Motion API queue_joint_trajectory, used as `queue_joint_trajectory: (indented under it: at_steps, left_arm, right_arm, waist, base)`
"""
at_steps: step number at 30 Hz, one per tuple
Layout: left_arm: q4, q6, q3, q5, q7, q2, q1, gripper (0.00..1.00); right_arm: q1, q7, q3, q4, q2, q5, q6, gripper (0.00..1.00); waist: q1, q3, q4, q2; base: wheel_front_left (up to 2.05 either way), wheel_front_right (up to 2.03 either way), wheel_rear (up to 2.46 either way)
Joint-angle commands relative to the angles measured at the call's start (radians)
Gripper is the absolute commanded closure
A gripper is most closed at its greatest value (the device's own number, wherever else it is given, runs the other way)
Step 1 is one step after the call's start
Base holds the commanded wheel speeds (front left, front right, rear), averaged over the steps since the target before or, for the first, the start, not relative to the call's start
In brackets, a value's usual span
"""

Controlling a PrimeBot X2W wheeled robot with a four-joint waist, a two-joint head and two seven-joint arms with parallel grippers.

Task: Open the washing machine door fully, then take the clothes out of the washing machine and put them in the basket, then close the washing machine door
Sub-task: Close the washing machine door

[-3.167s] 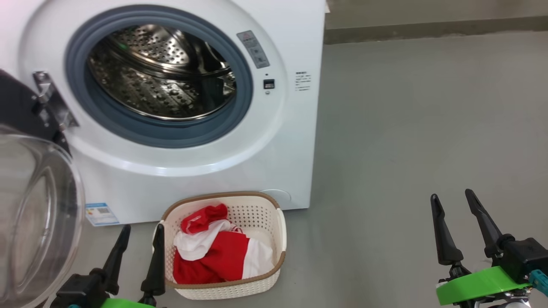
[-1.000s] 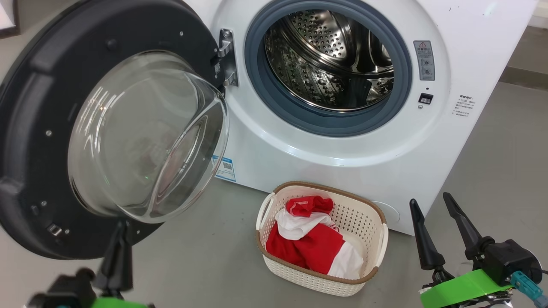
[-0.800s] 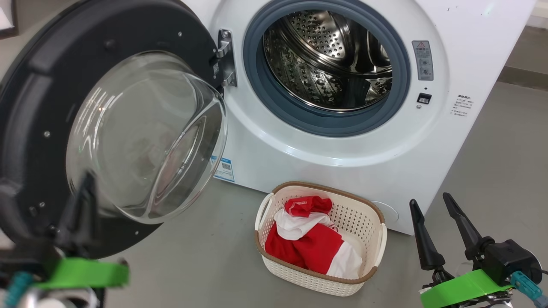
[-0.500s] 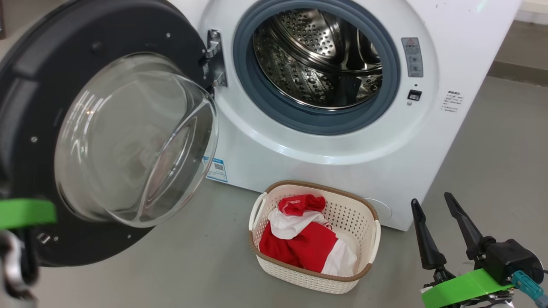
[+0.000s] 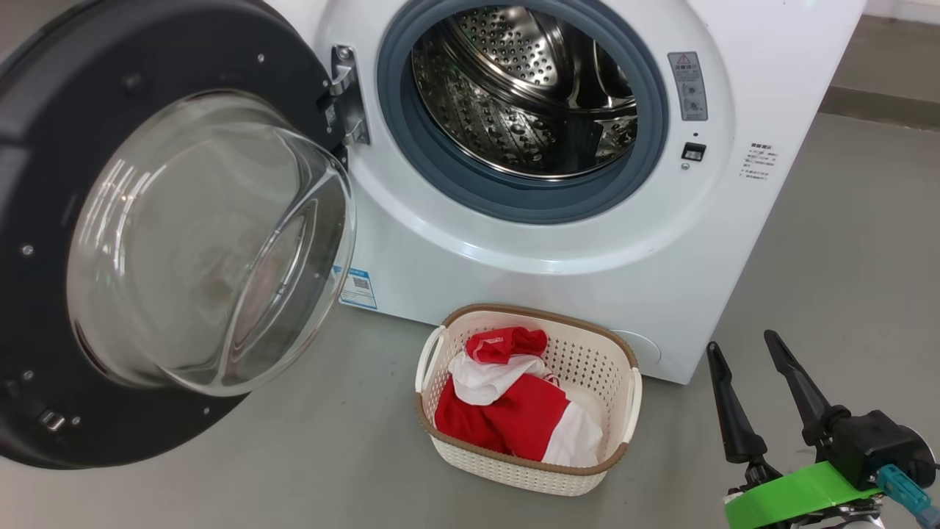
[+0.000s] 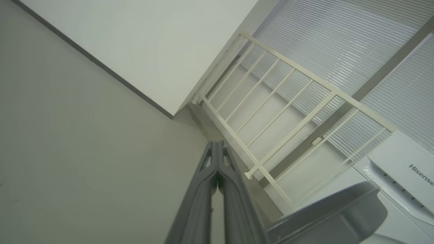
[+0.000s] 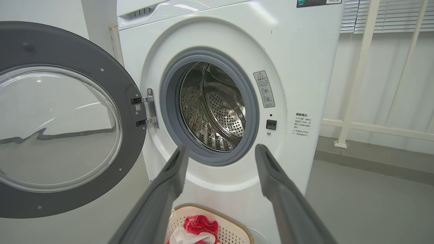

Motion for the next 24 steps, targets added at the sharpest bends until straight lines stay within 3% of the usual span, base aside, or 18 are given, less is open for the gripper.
queue_joint_trajectory:
  at_steps: [1,6,12,24]
  left_arm:
    - [0.037,-0.033,0.061,-0.088,0.068,0.051,-0.071,1.0]
    - [0.162,-0.072,0.122,-0.209,0.207,0.082,-0.139,1.0]
    - [0.242,-0.103,0.117,-0.255,0.363,0.11,-0.154,1.0]
    - [0.236,-0.156,0.138,-0.359,0.528,0.073,-0.13,1.0]
  right_arm:
    - [-0.044,-0.006,0.022,-0.023,-0.011,-0.008,0.006,0.0]
    - [-0.046,-0.006,0.022,-0.023,-0.011,-0.011,0.006,0.0]
    - [-0.047,-0.006,0.015,-0.025,-0.011,-0.015,0.006,0.0]
    - [-0.044,-0.006,0.024,-0.024,-0.011,0.001,0.006,0.0]
  waist:
    - [0.0,0.004,-0.004,0.0]
    - [0.0,0.009,-0.012,0.0]
    - [0.0,0.017,-0.016,0.0]
    - [0.0,0.011,-0.013,0.0]
  base:
    - [0.0,0.0,0.0]
    - [0.0,0.0,0.0]
    - [0.0,0.0,0.0]
    - [0.0,0.0,0.0]
